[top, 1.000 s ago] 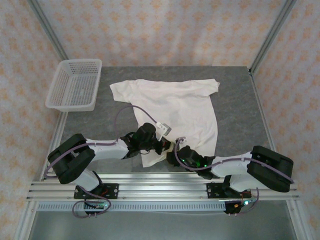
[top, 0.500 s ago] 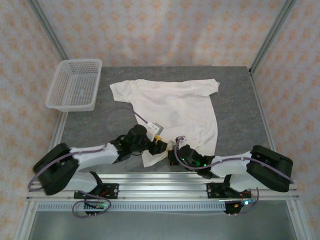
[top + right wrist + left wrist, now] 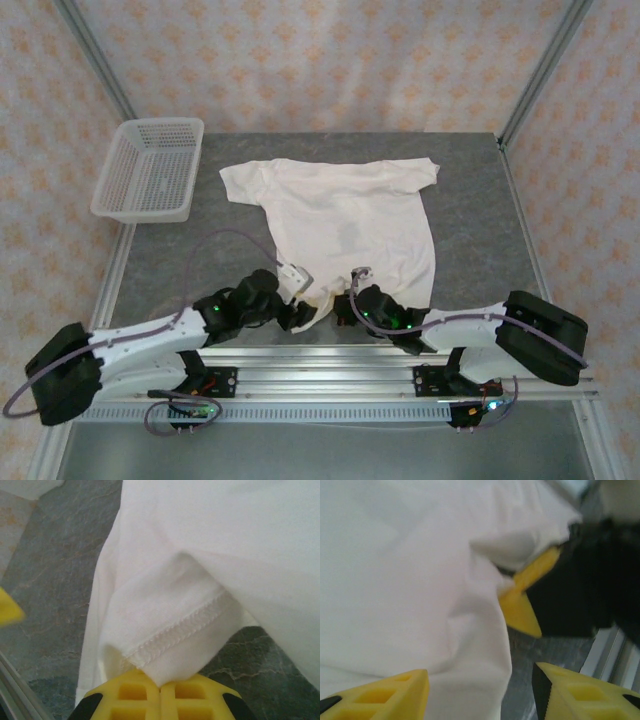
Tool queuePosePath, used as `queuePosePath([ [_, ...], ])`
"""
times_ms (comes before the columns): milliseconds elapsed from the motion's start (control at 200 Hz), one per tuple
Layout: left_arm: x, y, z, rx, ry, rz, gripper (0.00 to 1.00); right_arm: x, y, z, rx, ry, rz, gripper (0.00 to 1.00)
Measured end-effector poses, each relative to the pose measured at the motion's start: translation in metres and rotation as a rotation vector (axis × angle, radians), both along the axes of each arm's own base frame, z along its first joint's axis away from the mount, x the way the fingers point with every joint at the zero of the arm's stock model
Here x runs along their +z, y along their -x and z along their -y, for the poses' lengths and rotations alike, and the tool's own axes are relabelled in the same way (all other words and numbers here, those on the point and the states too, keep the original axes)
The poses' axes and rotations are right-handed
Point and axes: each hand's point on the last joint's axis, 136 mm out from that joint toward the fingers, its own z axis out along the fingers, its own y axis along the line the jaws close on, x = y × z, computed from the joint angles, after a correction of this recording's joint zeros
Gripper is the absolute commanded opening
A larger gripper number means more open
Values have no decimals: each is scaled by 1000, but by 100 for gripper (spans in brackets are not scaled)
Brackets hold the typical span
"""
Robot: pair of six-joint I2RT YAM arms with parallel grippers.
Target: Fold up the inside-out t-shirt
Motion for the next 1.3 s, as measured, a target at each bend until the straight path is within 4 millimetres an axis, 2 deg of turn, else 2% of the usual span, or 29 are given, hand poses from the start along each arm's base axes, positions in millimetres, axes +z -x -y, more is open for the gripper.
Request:
queuePosePath([
  [90,-27,8,8,-34,-74,-53,56,2,-1,-2,-3,-7,-2,0],
  [190,-48,5,12,-32,-106,-81,55,4,-1,-3,-5,-9,-4,0],
  [345,-56,-4,20,-7,-100,-82,47,3,-1,-2,-7,-8,-9,0],
  [390,-54,-8,21,8,-91,-70,41,2,-1,-2,-7,-4,-11,0],
  [545,-41,-21,25,52,-52,-39,0,2,0,-1,-12,-2,-19,0],
  [686,-24,-33,20,106,2,-21,0,-4,1,2,-15,18,-33,0],
  [781,2,-41,14,144,72,6,0,-15,3,3,-7,49,-53,0],
  [856,27,-44,9,169,132,37,0,-35,9,6,10,113,-94,0],
  [911,45,-46,5,186,175,62,0,-46,13,6,24,152,-112,8],
  [986,67,-49,-2,212,218,93,0,-43,15,-3,53,156,-107,20],
  [1081,83,-50,-8,230,242,114,0,-39,20,-9,75,155,-98,28],
  [1191,82,-47,-12,234,230,103,0,-26,27,-9,99,173,-57,33],
  [1301,75,-45,-14,236,205,83,0,9,21,-13,92,132,31,34],
])
